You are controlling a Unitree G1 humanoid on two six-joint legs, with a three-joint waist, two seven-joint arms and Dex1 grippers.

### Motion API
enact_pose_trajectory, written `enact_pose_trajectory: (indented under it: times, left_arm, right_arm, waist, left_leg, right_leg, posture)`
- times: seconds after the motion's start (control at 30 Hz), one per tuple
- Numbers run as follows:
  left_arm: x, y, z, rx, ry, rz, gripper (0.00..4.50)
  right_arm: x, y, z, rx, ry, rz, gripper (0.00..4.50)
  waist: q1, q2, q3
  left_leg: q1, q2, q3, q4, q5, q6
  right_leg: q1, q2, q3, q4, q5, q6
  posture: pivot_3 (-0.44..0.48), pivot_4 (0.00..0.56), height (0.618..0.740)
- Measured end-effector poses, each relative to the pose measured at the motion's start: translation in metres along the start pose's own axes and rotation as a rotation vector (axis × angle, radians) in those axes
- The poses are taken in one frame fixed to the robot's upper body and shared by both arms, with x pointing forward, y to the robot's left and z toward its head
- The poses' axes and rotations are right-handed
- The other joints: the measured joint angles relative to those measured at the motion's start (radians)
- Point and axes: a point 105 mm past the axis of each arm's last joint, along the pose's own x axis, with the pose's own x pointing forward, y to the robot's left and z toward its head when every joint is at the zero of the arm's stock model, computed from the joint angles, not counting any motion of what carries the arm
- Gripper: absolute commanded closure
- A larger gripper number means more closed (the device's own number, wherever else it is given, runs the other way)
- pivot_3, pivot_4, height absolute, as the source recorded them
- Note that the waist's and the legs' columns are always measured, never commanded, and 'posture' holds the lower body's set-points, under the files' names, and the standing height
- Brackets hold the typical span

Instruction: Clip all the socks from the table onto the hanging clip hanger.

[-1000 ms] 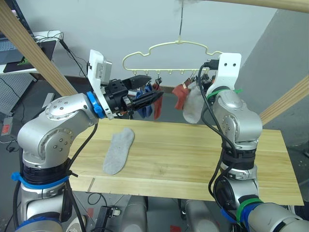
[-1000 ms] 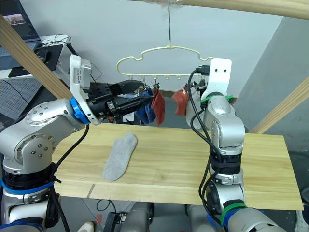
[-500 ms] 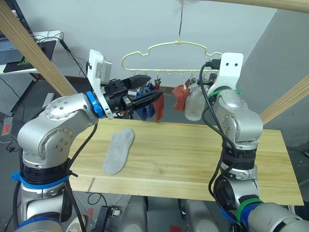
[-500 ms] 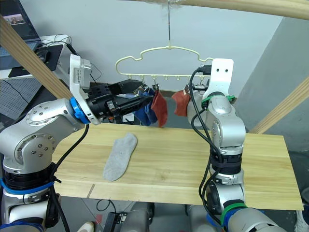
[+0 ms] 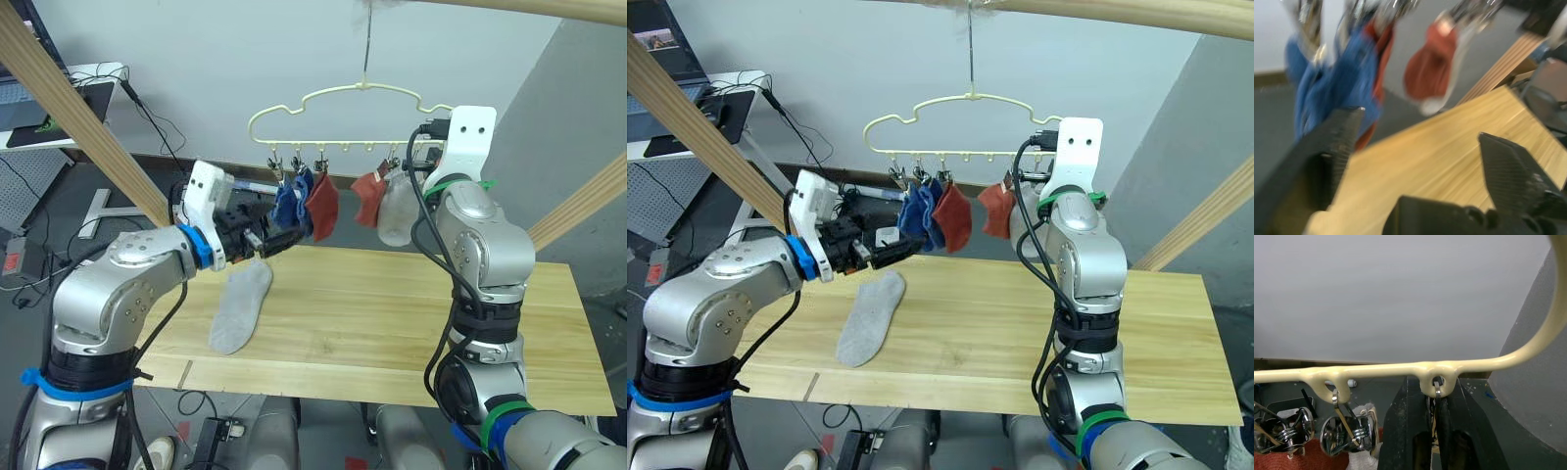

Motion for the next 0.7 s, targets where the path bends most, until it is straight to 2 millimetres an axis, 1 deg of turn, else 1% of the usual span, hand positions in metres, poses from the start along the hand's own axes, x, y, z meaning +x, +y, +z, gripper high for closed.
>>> enact_pose_trajectory:
  times: [0.13, 0.23, 0.33, 0.4, 0.53, 0.6, 0.7]
  left_arm:
    - [0.000, 0.006, -0.044, -0.017, 0.130, 0.073, 0.01]
    - [-0.001, 0.012, -0.073, -0.036, 0.202, 0.141, 0.01]
    - [0.001, 0.020, -0.108, -0.061, 0.297, 0.213, 0.01]
    - [0.002, 0.025, -0.121, -0.062, 0.330, 0.248, 0.01]
    - [0.007, 0.037, -0.139, -0.081, 0.343, 0.307, 0.01]
    - [0.009, 0.046, -0.145, -0.074, 0.348, 0.348, 0.01]
    - [0.011, 0.053, -0.149, -0.059, 0.351, 0.369, 0.01]
  right_arm:
    - [0.000, -0.001, 0.001, -0.001, -0.003, -0.004, 4.50]
    - [0.000, -0.002, 0.001, 0.000, -0.004, -0.005, 4.50]
    - [0.000, -0.002, 0.002, 0.000, -0.004, -0.006, 4.50]
    - [0.000, -0.002, 0.002, 0.000, -0.003, -0.007, 4.50]
    - [0.000, -0.003, 0.001, -0.003, 0.002, -0.008, 4.50]
    - [0.000, -0.003, 0.001, -0.004, 0.003, -0.008, 4.50]
    - [0.000, -0.004, 0.002, -0.006, 0.002, -0.010, 4.50]
  waist:
    - [0.001, 0.000, 0.000]
    - [0.001, 0.000, 0.000]
    - [0.001, 0.000, 0.000]
    - [0.001, 0.000, 0.000]
    - [0.000, 0.000, -0.001]
    - [0.001, 0.000, -0.001]
    - [0.000, 0.000, -0.001]
  left_leg:
    - [0.000, 0.000, 0.000, 0.000, 0.000, 0.000]
    - [0.000, 0.000, 0.000, 0.000, 0.000, 0.000]
    - [0.000, 0.000, 0.000, 0.000, 0.000, 0.000]
    - [0.000, 0.000, 0.000, 0.000, 0.000, 0.000]
    - [0.000, 0.000, 0.000, 0.000, 0.000, 0.000]
    - [0.000, 0.000, 0.000, 0.000, 0.000, 0.000]
    - [0.000, 0.000, 0.000, 0.000, 0.000, 0.000]
  right_leg:
    - [0.000, 0.000, 0.000, 0.000, 0.000, 0.000]
    - [0.000, 0.000, 0.001, 0.000, 0.000, 0.000]
    - [0.000, 0.000, 0.000, 0.001, 0.000, 0.000]
    - [0.000, 0.000, 0.000, 0.001, 0.000, -0.001]
    - [0.000, 0.000, 0.001, 0.001, 0.000, -0.001]
    - [0.000, 0.000, 0.000, 0.001, 0.000, -0.001]
    - [0.000, 0.000, 0.000, 0.001, 0.000, -0.001]
  posture:
    - [0.071, 0.241, 0.740]
    - [0.063, 0.245, 0.740]
    - [0.060, 0.247, 0.740]
    - [0.053, 0.250, 0.740]
    - [0.044, 0.250, 0.740]
    - [0.039, 0.251, 0.740]
    - [0.034, 0.251, 0.740]
